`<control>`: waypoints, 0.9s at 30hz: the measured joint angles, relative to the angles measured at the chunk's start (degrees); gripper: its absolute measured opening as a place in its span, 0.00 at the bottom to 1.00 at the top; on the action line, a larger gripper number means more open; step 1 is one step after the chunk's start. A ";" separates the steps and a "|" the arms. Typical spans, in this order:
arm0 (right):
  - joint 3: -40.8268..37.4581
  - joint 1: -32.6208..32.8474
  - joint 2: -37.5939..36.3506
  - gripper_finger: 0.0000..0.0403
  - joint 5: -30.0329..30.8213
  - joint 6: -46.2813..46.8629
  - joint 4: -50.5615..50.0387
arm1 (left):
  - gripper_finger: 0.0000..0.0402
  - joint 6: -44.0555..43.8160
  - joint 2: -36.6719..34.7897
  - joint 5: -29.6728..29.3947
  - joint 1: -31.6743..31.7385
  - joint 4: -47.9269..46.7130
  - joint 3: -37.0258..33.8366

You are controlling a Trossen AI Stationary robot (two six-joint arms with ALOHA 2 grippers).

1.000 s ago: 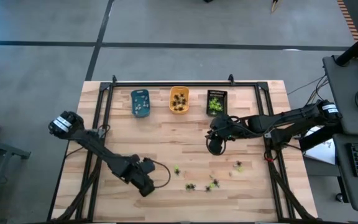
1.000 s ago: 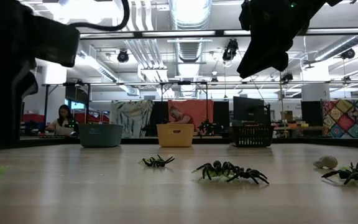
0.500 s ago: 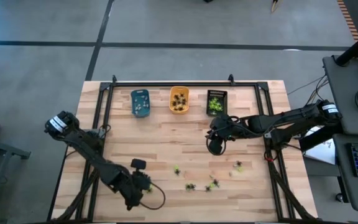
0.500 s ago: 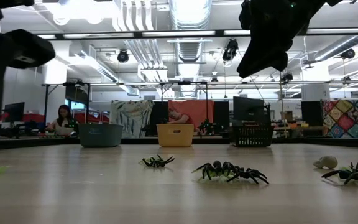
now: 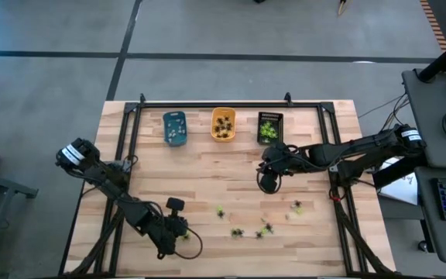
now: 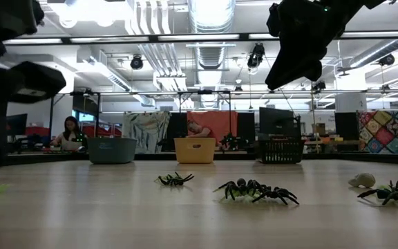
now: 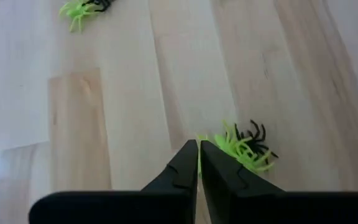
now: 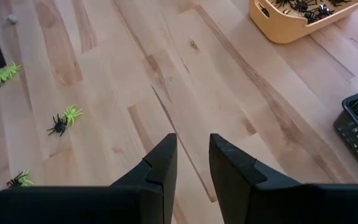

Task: Sort Halloween decoration
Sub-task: Put the green spider toy into the black bin

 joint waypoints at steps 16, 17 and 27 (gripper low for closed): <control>-0.02 0.00 0.00 0.21 0.01 0.31 2.24 | 0.00 -3.08 -0.22 -1.60 0.18 8.56 -6.69; -0.02 0.00 0.00 0.21 0.00 0.31 2.39 | 0.00 -3.27 -0.22 -2.37 0.18 8.21 -6.71; -0.02 -0.02 0.00 0.19 0.02 0.29 2.64 | 0.00 -3.84 -3.73 -7.00 0.13 4.35 -6.88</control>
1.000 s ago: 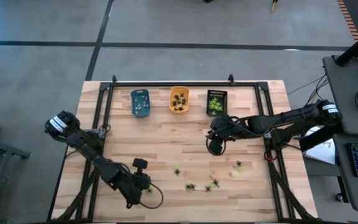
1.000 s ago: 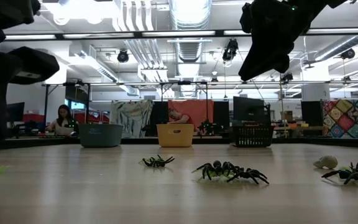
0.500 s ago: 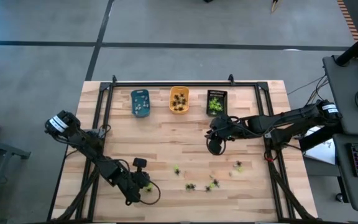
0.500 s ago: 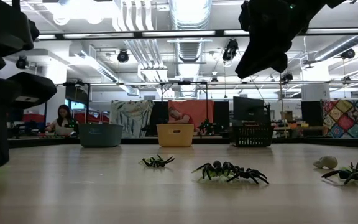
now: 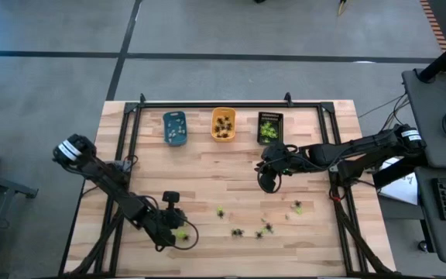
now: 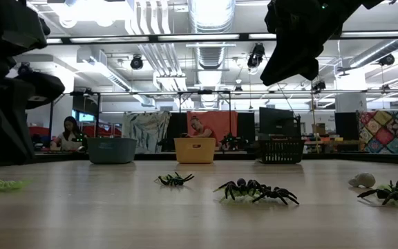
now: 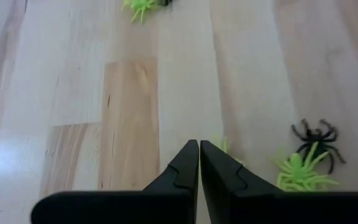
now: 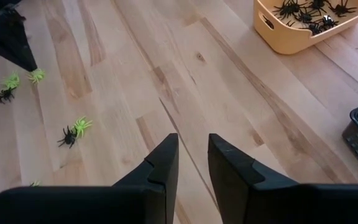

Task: Sort Halloween decoration
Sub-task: Put the green spider toy into the black bin

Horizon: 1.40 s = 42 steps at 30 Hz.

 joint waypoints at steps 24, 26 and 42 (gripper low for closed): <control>0.00 0.03 0.00 0.20 -0.02 -0.02 0.20 | 0.36 0.94 -1.01 0.67 -2.29 0.24 0.02; 0.00 0.02 0.00 0.20 -0.02 -0.02 0.20 | 0.35 1.07 -1.01 0.69 -2.29 0.23 0.02; 0.00 0.04 0.00 0.20 -0.02 -0.04 0.20 | 0.33 0.63 -0.97 0.40 -2.29 5.83 -3.87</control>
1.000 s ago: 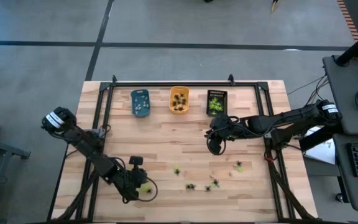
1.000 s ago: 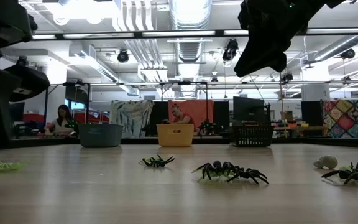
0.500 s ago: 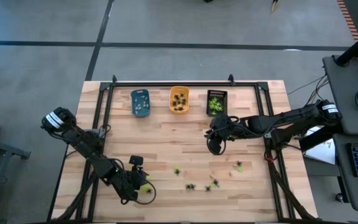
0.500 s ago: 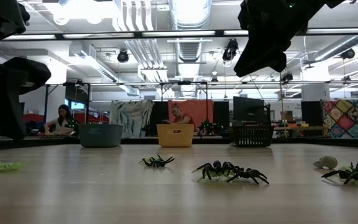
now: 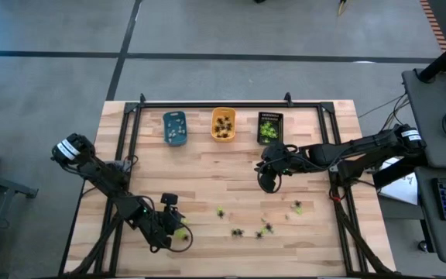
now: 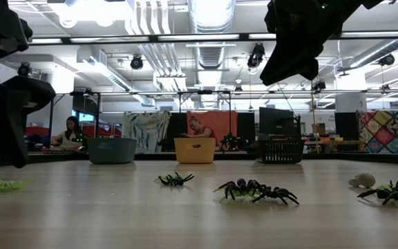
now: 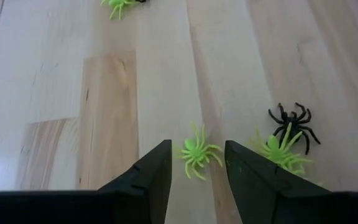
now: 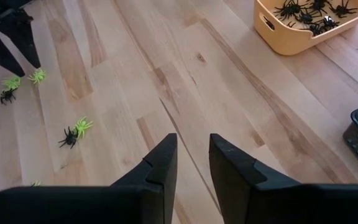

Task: Sort Halloween decoration
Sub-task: Put the green spider toy into the black bin

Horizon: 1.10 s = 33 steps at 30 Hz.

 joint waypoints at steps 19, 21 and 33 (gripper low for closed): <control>0.00 0.00 0.00 0.20 -0.02 0.00 0.00 | 0.33 -1.69 2.86 -0.63 -0.01 3.11 -1.47; 0.00 0.00 0.00 0.20 -0.01 0.02 0.02 | 0.33 -1.68 4.16 -1.28 -0.09 3.22 -0.93; 0.00 0.00 0.00 0.19 0.00 0.02 0.13 | 0.16 -2.68 4.63 -0.11 -0.07 2.68 -0.19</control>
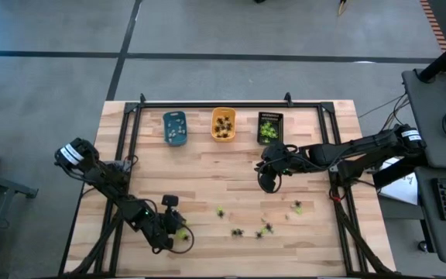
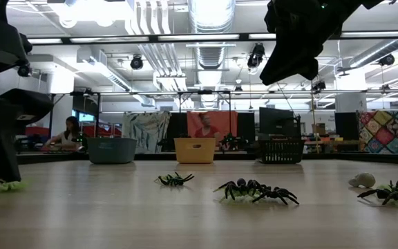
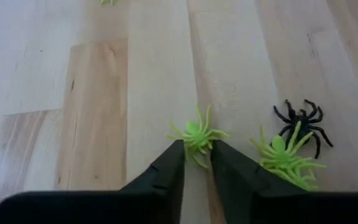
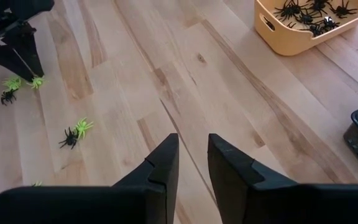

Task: Sort Halloween decoration
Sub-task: Put the green spider toy into the black bin

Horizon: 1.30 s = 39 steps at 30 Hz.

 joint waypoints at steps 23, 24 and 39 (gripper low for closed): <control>0.00 0.70 0.21 0.21 0.04 -3.06 1.56 | 0.00 2.85 -7.54 -1.98 0.09 -1.20 -0.26; 0.00 1.16 0.53 0.21 0.03 -4.24 3.05 | 0.00 3.38 -8.40 -2.77 0.09 -1.22 -0.26; -0.03 5.92 17.31 0.27 -4.25 -25.52 34.60 | 0.00 4.53 -19.05 -10.78 0.85 1.76 -0.04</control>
